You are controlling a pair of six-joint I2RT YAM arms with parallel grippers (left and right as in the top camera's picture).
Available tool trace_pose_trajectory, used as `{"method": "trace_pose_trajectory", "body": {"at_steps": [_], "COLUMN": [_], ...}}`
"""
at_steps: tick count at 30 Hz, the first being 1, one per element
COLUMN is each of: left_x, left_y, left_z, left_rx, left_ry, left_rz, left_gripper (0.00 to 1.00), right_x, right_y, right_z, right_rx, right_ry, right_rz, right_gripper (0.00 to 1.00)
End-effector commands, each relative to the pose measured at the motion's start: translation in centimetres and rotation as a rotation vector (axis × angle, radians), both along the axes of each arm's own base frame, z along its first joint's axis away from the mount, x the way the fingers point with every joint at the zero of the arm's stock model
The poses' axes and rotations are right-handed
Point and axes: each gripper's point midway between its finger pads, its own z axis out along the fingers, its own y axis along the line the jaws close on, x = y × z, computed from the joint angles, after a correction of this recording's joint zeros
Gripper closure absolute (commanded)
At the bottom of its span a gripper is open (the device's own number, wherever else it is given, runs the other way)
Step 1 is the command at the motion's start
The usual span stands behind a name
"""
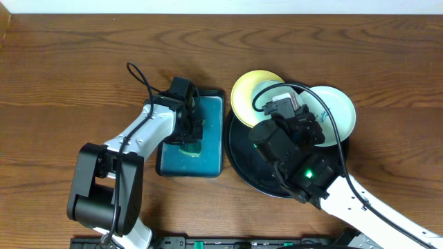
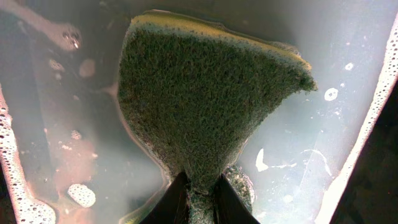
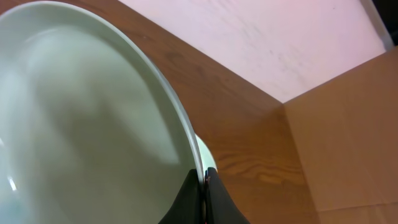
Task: Clean dirty plates on tray and stack at the side
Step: 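Grasp the rim of the clean pale green plate with the right gripper, then lift the pale green plate with the right gripper and carry it right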
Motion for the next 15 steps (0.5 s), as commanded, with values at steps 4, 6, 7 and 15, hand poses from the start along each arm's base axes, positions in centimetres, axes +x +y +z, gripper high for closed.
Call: {"method": "trace_pose_trajectory", "body": {"at_steps": [4,6,7,15], "left_x": [-0.9,-0.9,-0.9,-0.8], "left_y": [0.4,0.4,0.4,0.4], "left_z": [-1.5,-1.5,-1.5,-1.5], "left_rx": [0.023,0.024,0.024,0.023], "left_ry": [0.049,0.049,0.049,0.048], "left_rz": [0.003,0.003,0.003,0.003], "left_gripper": [0.87,0.87,0.86,0.87], "right_x": [0.3,0.1,0.0,-1.3], "right_y": [-0.9,-1.9,-2.4,-5.4], "right_z": [1.5,2.3,2.8,6.1], "right_rx": [0.008,-0.028,-0.048,-0.256], "right_ry": [-0.046,-0.083,-0.105,-0.211], "right_rz": [-0.050,-0.099,-0.126,-0.297], "right_gripper": [0.99,0.99,0.99,0.99]}}
